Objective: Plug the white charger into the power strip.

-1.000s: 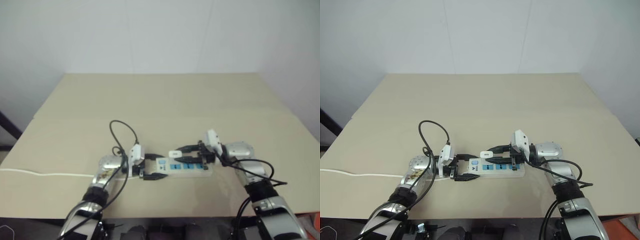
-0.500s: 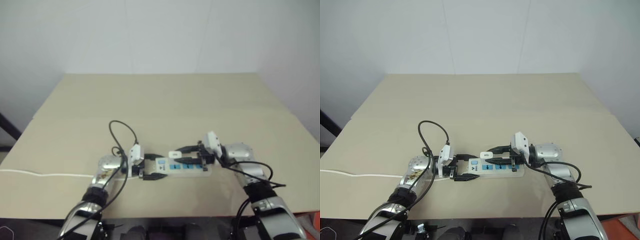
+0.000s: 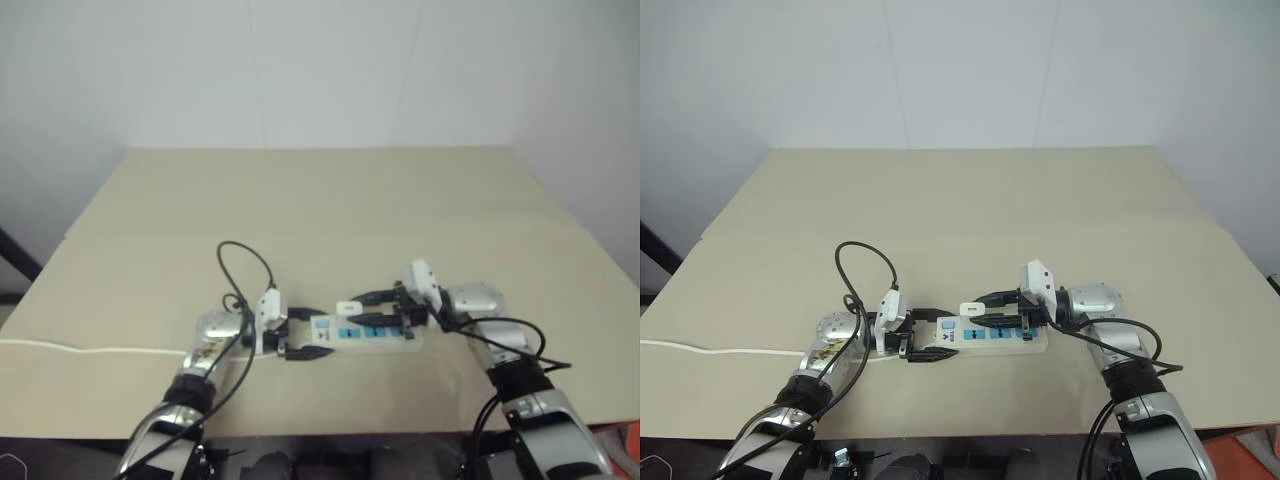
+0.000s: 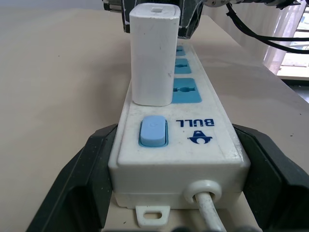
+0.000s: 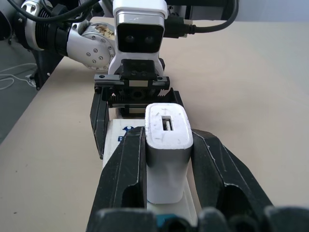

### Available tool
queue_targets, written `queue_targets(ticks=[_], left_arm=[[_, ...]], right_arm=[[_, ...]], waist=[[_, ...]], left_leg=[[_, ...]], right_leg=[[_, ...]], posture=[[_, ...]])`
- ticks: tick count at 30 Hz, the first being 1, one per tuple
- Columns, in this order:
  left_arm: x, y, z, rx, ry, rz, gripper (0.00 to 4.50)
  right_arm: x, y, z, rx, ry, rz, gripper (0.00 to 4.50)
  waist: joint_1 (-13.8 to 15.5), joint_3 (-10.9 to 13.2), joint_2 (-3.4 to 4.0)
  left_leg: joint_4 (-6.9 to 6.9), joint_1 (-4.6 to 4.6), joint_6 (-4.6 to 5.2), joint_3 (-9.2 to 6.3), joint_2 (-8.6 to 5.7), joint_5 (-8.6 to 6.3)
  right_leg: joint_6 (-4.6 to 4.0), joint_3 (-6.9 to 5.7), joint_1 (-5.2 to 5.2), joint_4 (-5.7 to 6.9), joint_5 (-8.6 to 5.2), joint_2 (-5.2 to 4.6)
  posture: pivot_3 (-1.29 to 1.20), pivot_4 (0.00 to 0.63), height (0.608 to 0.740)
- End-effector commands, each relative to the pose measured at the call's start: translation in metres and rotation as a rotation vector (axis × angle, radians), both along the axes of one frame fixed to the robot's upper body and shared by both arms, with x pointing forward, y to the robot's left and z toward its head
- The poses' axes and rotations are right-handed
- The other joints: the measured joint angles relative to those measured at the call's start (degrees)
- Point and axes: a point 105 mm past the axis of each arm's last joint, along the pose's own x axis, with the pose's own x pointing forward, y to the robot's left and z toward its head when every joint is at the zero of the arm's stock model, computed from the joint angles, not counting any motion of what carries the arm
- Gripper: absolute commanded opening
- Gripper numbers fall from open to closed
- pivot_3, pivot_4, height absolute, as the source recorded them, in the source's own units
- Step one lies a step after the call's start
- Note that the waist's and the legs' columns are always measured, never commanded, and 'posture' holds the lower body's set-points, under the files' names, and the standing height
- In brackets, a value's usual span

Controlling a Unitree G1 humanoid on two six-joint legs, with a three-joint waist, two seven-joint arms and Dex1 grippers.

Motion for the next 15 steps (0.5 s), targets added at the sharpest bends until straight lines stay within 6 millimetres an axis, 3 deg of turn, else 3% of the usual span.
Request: queue_targets(ticks=[1, 9, 13, 15], left_arm=[[-0.0062, -0.0085, -0.0009, -0.005, -0.003, -0.041, 3.27], [-0.0055, -0.0082, -0.002, -0.003, -0.002, -0.036, 3.27], [-0.0057, -0.0076, -0.0023, -0.003, 0.003, -0.037, 3.27], [-0.006, -0.0072, -0.0012, -0.009, 0.028, -0.051, 4.02]], right_arm=[[0.0064, -0.0089, -0.0307, -0.119, 0.043, -0.104, 1.85], [0.007, -0.0106, -0.0274, -0.094, 0.025, -0.098, 4.47], [0.0078, -0.0123, -0.0264, -0.097, 0.018, -0.099, 4.47], [0.0081, -0.0135, -0.0247, -0.09, 0.018, -0.098, 4.5]], waist=[[0.0, 0.0, 0.0], [0.4, 0.0, -0.02], [0.4, 0.0, -0.02], [0.5, 0.0, -0.02]], left_leg=[[0.0, 0.0, 0.0, 0.0, 0.0, 0.0], [-0.02, -0.07, 0.02, -0.01, -0.01, -0.01], [-0.04, -0.07, 0.02, -0.01, -0.01, -0.01], [-0.05, -0.07, 0.02, -0.01, -0.01, -0.01]], right_leg=[[0.01, 0.0, 0.0, 0.0, -0.01, 0.0], [0.0, 0.0, -0.04, -0.07, 0.0, -0.02], [0.0, -0.01, -0.04, -0.08, 0.0, -0.01], [0.0, -0.01, -0.04, -0.08, 0.0, -0.02]], posture=[[0.0, 0.15, 0.74], [0.0, 0.15, 0.74], [0.0, 0.15, 0.74], [0.0, 0.15, 0.74]])
